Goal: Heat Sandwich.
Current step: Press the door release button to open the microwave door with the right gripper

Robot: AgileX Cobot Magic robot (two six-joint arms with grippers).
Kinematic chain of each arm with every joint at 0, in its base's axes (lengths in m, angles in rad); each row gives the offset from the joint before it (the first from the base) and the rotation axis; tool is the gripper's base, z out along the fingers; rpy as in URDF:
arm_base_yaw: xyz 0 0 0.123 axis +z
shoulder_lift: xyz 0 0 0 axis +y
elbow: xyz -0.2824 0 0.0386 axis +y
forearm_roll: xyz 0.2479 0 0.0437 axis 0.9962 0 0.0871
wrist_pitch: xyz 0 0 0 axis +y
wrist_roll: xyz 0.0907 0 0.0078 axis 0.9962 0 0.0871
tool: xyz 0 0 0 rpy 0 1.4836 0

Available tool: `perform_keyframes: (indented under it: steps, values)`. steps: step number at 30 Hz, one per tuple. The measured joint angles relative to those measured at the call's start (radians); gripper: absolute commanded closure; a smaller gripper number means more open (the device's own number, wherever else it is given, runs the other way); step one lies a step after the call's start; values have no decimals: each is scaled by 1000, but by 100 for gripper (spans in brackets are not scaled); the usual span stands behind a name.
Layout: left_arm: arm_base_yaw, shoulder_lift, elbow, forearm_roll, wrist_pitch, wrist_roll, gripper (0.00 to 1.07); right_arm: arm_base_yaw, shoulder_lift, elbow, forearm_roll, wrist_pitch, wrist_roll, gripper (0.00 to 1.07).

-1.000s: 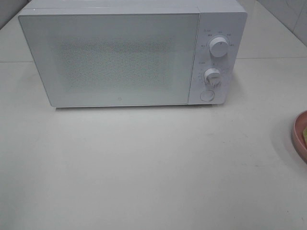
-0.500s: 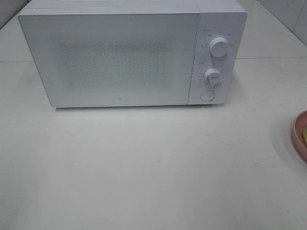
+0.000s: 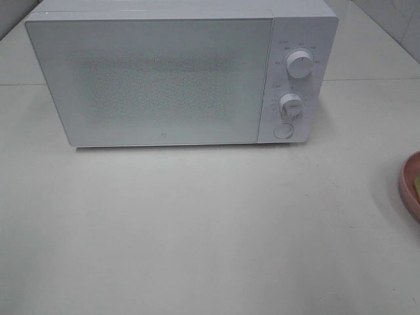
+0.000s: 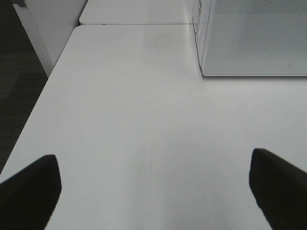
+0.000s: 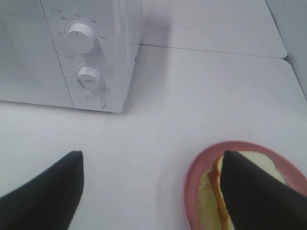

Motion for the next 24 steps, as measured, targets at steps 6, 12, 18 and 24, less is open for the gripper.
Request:
perform_keyframes:
  steps: [6,12,18,24]
  values:
    - [0,0,0,0,0,0,8,0,100,0,0,-118,0,31]
    - [0,0,0,0,0,0,8,0,217,0,0,-246,0,31]
    - [0,0,0,0,0,0,8,0,299,0,0,-325,6,31]
    - [0,0,0,0,0,0,8,0,402,0,0,-424,57,31]
